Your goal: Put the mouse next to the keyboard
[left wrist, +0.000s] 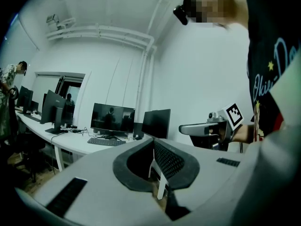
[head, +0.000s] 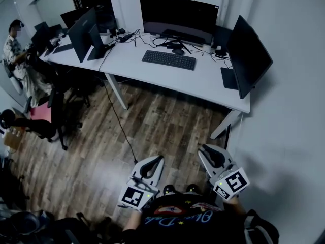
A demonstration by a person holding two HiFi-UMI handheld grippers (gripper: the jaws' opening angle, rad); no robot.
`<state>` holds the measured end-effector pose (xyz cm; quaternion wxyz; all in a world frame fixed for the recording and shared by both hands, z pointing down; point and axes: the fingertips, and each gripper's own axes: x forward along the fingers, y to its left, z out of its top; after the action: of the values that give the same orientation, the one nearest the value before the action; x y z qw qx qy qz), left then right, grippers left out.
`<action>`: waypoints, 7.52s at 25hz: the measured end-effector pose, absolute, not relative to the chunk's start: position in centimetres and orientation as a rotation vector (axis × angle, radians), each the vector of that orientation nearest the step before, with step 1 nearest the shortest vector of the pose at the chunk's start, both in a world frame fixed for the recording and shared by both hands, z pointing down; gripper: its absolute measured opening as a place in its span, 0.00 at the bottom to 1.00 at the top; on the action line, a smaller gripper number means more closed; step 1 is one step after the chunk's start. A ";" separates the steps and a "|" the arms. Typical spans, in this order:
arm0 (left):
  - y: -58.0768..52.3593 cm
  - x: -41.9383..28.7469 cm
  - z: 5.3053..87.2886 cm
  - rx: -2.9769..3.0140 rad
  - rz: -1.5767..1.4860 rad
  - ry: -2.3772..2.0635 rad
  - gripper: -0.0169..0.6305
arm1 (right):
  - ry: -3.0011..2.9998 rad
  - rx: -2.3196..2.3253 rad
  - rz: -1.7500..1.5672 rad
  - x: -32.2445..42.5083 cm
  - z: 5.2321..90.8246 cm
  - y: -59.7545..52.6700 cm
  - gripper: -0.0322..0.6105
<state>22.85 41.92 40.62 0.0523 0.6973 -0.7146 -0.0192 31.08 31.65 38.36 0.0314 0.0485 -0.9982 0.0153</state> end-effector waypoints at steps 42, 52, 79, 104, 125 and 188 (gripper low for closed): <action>29.5 9.2 42.7 1.932 0.016 -2.302 0.03 | -3.050 0.025 0.184 16.8 41.9 16.3 0.33; 23.4 4.9 41.9 1.838 0.008 -2.382 0.03 | -3.056 -0.077 0.185 11.3 41.8 9.0 0.35; 6.1 -5.6 41.5 2.015 0.029 -2.297 0.03 | -3.083 0.095 0.189 4.0 41.6 -5.9 0.37; -7.6 -25.5 42.0 2.280 0.016 -1.996 0.03 | -2.941 0.500 0.148 -12.9 41.9 -18.1 0.37; -11.6 -32.5 46.0 2.141 0.032 -2.008 0.03 | -2.679 0.286 0.078 -21.6 52.0 -27.1 0.40; -16.9 -31.4 46.3 2.141 0.112 -1.944 0.03 | -2.530 0.258 0.062 -21.8 57.6 -30.2 0.47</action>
<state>-31.44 -16.85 46.35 0.1233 0.7341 -0.6667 0.0384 -21.77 -30.25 57.59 0.2945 0.0970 -0.9504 0.0233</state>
